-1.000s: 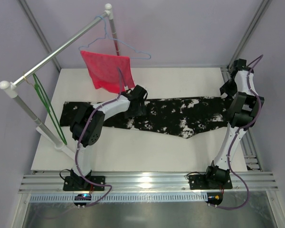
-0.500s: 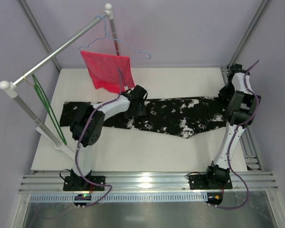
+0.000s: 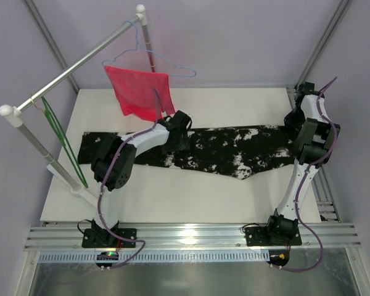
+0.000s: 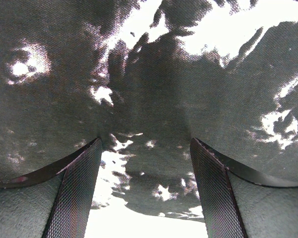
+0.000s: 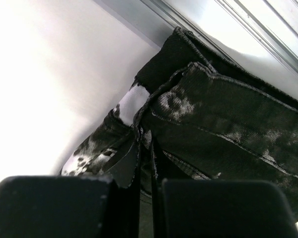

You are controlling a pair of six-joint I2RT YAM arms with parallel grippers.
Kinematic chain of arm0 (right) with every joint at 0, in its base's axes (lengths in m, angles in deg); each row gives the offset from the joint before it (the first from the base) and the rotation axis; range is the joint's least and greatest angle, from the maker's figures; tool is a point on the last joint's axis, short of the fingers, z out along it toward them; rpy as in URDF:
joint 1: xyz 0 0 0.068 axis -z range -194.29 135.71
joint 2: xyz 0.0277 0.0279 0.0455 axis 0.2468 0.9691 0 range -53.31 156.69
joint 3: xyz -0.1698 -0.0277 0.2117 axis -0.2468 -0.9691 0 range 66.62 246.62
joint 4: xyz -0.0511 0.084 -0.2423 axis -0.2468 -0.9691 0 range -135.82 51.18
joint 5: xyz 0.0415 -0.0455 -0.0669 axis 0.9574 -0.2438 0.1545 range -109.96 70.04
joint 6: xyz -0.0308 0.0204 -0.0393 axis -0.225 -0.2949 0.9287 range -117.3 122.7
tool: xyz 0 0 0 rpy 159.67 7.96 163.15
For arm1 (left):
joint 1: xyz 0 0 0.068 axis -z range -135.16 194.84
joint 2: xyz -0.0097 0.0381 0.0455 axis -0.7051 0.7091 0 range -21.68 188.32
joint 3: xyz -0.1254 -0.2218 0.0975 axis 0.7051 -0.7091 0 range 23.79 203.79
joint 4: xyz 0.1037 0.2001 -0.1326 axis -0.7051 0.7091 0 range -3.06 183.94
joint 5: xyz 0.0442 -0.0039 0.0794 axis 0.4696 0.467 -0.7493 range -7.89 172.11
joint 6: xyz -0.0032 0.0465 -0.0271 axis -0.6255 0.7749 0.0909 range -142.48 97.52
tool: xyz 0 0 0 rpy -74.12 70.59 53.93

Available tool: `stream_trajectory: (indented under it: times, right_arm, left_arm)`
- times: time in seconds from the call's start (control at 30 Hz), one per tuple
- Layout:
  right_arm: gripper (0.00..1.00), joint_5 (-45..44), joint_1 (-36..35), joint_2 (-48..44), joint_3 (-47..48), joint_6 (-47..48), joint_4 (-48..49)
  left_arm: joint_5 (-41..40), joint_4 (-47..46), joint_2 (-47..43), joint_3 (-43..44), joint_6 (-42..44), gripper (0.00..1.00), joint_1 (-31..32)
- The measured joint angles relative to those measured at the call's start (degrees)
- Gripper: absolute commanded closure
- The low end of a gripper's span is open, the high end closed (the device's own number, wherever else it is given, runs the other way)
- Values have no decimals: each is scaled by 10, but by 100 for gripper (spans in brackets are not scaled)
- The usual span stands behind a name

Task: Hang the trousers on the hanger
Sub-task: Fold the trousers

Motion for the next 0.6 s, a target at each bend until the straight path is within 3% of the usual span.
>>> stream_trajectory:
  times: [0.3,0.53,0.57,0.6]
  right_arm:
    - [96,51,-1,-103,-110,-22,149]
    - [96,83,-4,-53,-109,-36,236]
    - [94,84,-3,-42,-105,-36,236]
    - [85,86,-3,-29,-101,-37,236]
  left_arm:
    - [-10,2,8,9,-1,27,1]
    - [-19,2,12,12,-2,27,1]
    - [-20,2,12,12,-2,27,1]
    - [-20,2,12,12,-2,27,1]
